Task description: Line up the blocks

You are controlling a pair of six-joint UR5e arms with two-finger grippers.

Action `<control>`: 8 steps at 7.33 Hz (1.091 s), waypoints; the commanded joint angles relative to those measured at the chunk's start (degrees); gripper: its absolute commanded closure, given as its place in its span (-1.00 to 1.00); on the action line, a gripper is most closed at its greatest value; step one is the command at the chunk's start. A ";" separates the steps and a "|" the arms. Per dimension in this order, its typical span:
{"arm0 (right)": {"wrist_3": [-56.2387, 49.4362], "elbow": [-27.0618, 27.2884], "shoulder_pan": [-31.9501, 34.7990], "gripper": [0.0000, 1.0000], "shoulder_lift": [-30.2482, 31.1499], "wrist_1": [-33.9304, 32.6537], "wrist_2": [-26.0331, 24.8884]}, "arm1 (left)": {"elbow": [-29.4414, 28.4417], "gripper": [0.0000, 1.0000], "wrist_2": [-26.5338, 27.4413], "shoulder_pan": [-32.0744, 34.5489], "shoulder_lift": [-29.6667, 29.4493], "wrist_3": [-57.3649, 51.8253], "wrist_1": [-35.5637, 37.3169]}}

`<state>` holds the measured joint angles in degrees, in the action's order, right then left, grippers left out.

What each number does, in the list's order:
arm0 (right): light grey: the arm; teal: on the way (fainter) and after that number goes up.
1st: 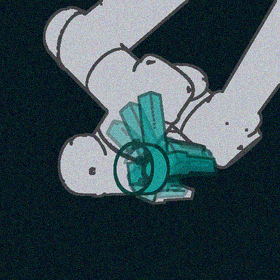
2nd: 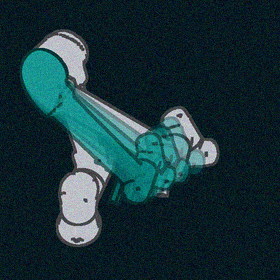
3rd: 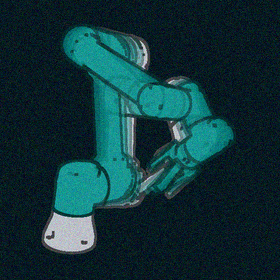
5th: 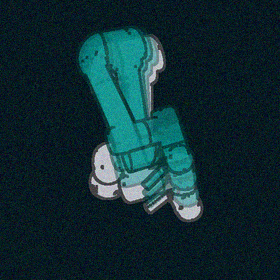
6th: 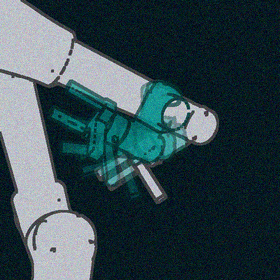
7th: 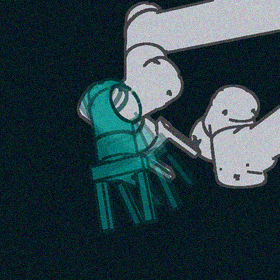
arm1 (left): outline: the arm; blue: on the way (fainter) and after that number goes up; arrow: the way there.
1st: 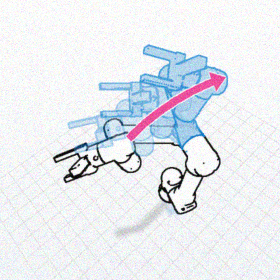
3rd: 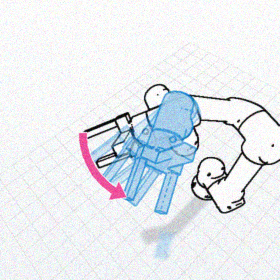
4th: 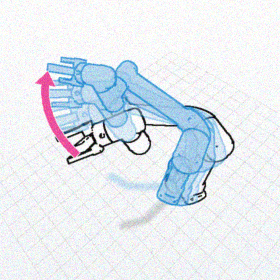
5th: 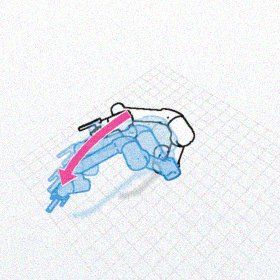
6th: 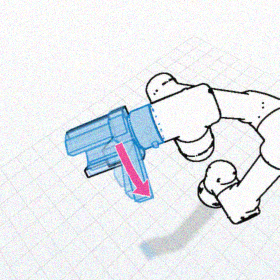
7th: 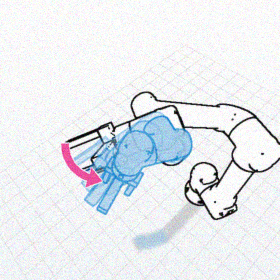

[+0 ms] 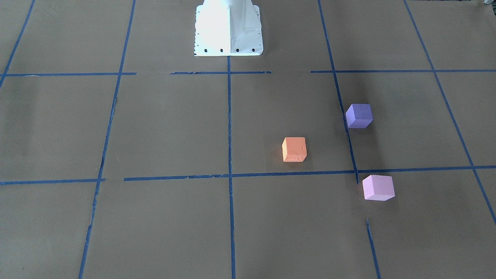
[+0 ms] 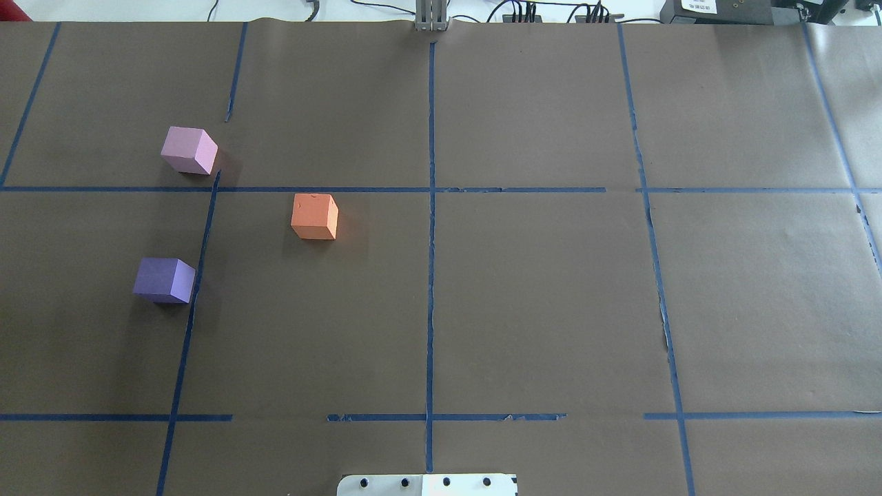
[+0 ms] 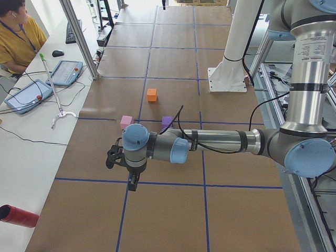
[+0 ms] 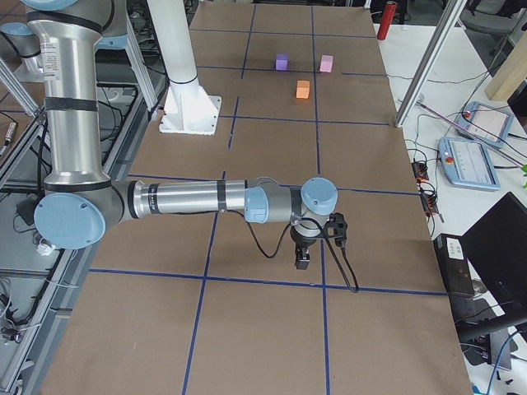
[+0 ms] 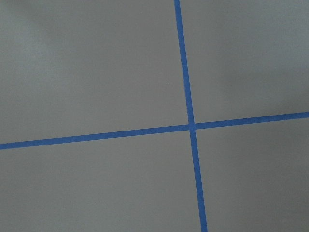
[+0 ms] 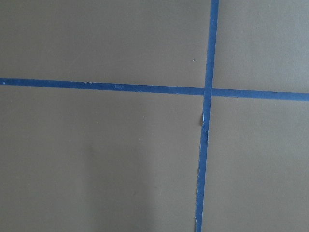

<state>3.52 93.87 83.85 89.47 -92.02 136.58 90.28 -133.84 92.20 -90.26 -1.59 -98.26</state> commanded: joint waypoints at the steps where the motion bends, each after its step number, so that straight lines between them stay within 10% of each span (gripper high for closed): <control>1: 0.00 0.09 0.00 -1.00 0.00 0.00 0.00 | 0.15 -1.00 0.07 0.00 -0.09 0.44 0.09; 5: 0.00 0.00 0.00 -1.00 0.00 0.00 0.00 | 0.16 -1.00 -0.63 -5.60 -0.18 0.62 -16.34; 8: 0.00 0.09 0.00 -1.00 0.00 0.00 0.00 | 3.56 -1.00 0.07 -18.60 -7.97 20.00 -18.72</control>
<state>3.52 93.88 83.85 89.47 -92.02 136.58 91.83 -133.93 78.46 -94.46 11.36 -116.46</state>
